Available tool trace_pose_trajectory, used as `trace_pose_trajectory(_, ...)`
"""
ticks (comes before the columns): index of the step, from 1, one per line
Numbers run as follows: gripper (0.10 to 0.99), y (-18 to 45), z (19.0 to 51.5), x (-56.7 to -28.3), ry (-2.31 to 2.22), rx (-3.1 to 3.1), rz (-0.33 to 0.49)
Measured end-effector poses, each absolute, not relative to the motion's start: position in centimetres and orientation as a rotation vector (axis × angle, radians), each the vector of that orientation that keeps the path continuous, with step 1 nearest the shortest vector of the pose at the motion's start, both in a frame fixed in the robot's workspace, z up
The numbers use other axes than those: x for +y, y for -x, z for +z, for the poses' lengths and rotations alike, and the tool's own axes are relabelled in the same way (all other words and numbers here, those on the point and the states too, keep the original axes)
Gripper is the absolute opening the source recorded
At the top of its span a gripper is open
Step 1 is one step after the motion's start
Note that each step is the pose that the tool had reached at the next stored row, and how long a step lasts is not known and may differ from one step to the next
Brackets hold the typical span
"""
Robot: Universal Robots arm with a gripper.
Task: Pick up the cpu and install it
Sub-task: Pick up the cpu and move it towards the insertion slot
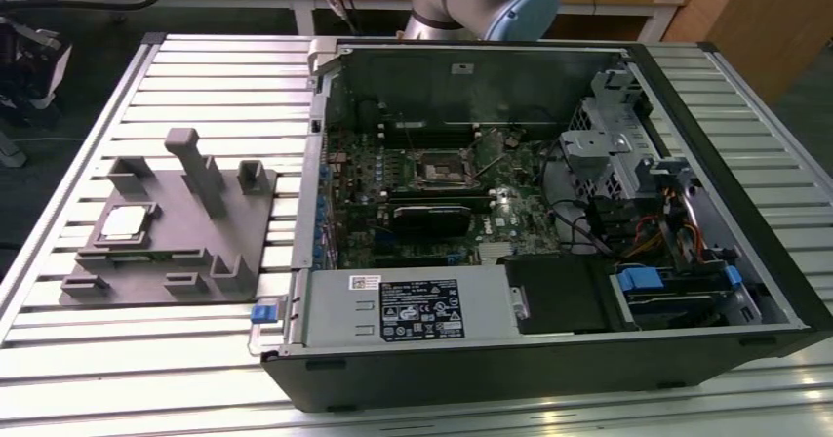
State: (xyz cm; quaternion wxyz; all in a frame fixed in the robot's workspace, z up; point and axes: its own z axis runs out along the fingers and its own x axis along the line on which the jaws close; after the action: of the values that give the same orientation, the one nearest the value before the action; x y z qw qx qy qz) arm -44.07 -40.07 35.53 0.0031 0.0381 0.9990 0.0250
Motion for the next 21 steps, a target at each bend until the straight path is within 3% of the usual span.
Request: trace_pose_trajectory(21, 0.106, 44.1, 33.5, -40.2, -0.120, 3.136, 0.080)
